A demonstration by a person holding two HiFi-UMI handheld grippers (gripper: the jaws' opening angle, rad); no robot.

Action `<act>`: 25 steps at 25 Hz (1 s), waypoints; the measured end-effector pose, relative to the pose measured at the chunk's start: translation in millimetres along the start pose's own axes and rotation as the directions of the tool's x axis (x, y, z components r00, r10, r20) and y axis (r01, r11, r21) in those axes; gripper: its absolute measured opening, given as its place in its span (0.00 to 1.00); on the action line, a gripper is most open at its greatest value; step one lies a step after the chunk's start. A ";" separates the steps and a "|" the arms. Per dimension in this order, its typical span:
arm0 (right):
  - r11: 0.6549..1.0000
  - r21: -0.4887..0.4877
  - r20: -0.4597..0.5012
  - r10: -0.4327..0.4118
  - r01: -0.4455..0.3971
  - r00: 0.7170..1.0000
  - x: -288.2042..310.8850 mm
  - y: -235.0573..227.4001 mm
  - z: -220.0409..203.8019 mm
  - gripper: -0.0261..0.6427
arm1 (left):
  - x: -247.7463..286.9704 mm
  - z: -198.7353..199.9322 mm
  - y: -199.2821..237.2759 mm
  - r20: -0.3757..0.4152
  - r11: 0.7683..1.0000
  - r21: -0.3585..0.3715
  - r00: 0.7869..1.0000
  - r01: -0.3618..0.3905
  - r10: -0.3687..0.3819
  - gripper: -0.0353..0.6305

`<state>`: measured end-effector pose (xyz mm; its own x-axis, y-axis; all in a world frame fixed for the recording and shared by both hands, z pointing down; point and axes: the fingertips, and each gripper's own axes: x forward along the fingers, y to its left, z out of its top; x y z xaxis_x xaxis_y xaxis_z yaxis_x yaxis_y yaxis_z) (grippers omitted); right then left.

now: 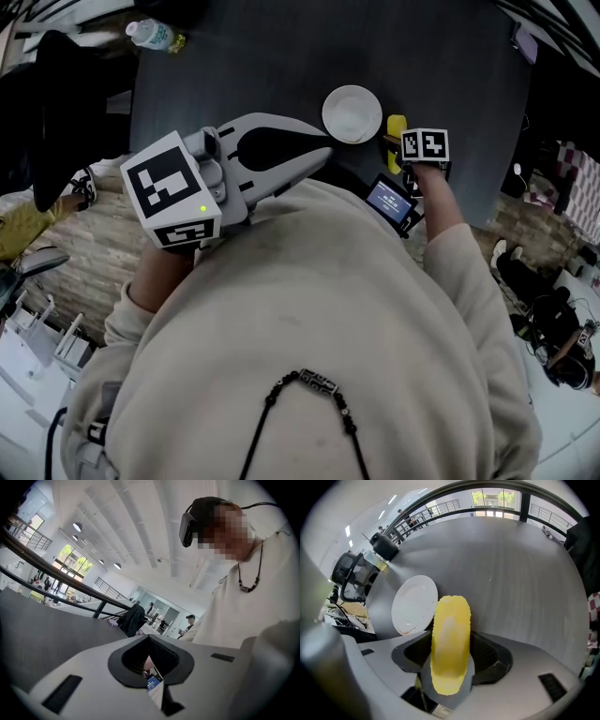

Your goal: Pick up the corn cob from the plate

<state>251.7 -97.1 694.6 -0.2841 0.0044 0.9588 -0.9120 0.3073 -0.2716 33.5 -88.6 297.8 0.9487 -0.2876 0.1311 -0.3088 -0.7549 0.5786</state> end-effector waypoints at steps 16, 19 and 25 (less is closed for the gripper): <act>0.998 -0.003 0.008 0.058 -0.058 0.998 1.0 -2.5 -5.9 0.42 | 10.0 -16.4 16.7 -0.071 0.996 -0.018 0.994 -0.084 0.082 0.06; 0.993 0.055 0.027 0.107 -0.109 0.994 -1.8 -1.4 -10.6 0.42 | 12.1 -17.1 15.4 -0.079 0.997 -0.013 0.994 -0.074 0.073 0.06; 0.984 0.111 0.101 0.128 -0.139 0.987 -18.1 -4.4 -2.3 0.42 | 15.3 -23.5 17.7 -0.092 0.997 -0.022 0.993 -0.074 0.071 0.06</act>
<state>261.6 -96.3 678.7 -0.4267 -0.0529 0.9029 -0.8909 0.1964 -0.4095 44.1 -92.5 329.0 0.9265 -0.2853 0.2455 -0.3763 -0.7187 0.5847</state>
